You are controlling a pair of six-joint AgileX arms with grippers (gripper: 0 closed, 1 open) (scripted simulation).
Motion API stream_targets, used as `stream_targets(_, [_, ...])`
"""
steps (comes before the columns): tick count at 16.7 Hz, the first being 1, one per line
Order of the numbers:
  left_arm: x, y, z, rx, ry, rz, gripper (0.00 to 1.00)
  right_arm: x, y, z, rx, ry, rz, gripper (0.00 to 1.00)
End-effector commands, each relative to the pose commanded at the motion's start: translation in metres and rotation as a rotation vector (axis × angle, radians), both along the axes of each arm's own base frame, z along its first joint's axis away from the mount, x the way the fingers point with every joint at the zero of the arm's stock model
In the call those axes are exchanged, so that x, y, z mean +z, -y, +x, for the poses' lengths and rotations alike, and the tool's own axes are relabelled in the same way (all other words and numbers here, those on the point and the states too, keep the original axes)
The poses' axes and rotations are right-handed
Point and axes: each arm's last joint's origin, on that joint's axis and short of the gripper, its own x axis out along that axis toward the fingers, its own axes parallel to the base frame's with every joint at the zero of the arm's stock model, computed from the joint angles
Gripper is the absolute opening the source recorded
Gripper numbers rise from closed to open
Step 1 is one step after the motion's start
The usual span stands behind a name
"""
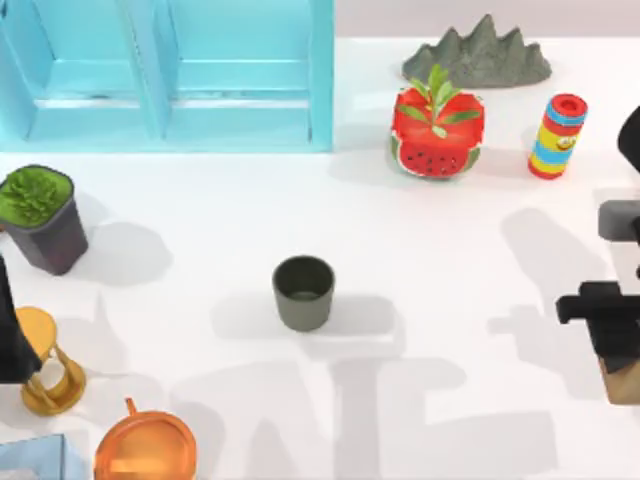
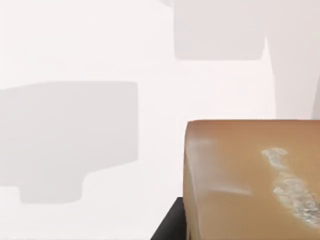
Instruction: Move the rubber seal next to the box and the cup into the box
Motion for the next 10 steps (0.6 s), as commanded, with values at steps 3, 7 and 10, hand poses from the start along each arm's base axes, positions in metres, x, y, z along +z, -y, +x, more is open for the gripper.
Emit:
stream_targets(3, [0.0,0.0,0.0,0.0,0.0,0.0,1.0,0.015,0.015,-0.005,0.0,0.015,0.006,0.0])
stream_targets(7, [0.0,0.0,0.0,0.0,0.0,0.0,1.0,0.014,0.014,-0.004,0.002,0.009,0.003,0.0])
stream_targets(10, [0.0,0.0,0.0,0.0,0.0,0.0,1.0,0.018,0.014,0.012,0.003,-0.003,-0.001,0.0])
